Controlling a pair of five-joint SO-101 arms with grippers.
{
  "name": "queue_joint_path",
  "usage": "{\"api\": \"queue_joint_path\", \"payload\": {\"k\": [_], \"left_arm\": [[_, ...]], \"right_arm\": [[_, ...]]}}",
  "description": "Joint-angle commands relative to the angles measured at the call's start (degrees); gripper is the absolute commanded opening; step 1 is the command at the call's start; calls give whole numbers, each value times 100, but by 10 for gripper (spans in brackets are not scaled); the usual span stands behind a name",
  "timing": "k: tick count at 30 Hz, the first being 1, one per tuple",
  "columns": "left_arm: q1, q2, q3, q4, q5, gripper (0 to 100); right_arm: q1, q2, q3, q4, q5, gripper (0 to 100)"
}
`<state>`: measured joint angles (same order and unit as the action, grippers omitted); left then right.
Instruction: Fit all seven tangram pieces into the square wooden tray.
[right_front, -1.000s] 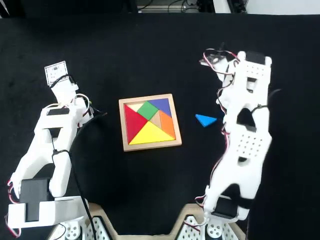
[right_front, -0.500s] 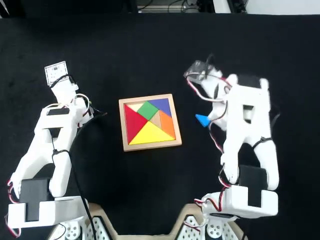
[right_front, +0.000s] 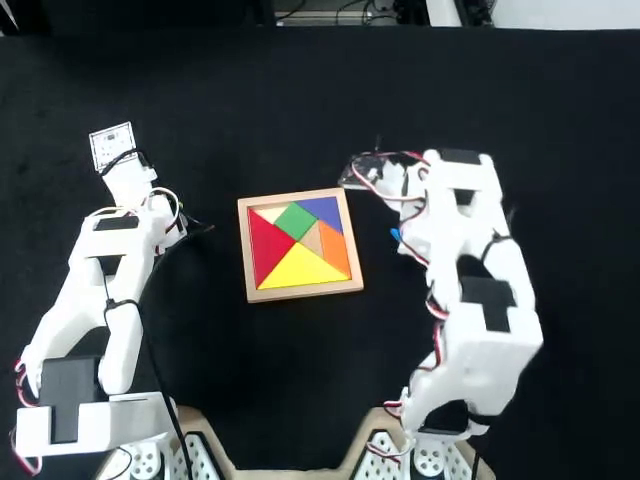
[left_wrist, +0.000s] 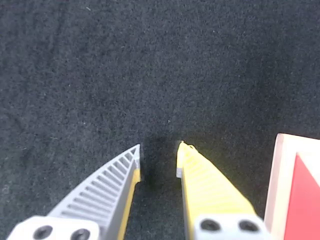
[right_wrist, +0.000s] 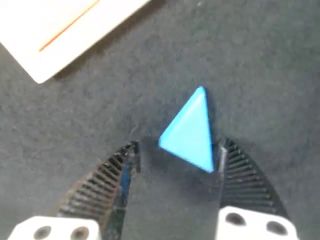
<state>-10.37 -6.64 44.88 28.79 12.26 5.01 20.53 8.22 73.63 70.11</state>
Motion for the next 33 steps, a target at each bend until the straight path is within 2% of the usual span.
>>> {"api": "queue_joint_path", "payload": {"k": [1,11,18,33], "left_arm": [[66,-26,-48,-105,-62,130],[66,-26,-48,-105,-62,130],[66,-26,-48,-105,-62,130],[66,-26,-48,-105,-62,130]], "right_arm": [[-97,233,-734,202,62,254],[-97,708,-954,167,97,252],[-88,716,-919,185,97,138],[-35,664,-1288,334,62,11]]}}
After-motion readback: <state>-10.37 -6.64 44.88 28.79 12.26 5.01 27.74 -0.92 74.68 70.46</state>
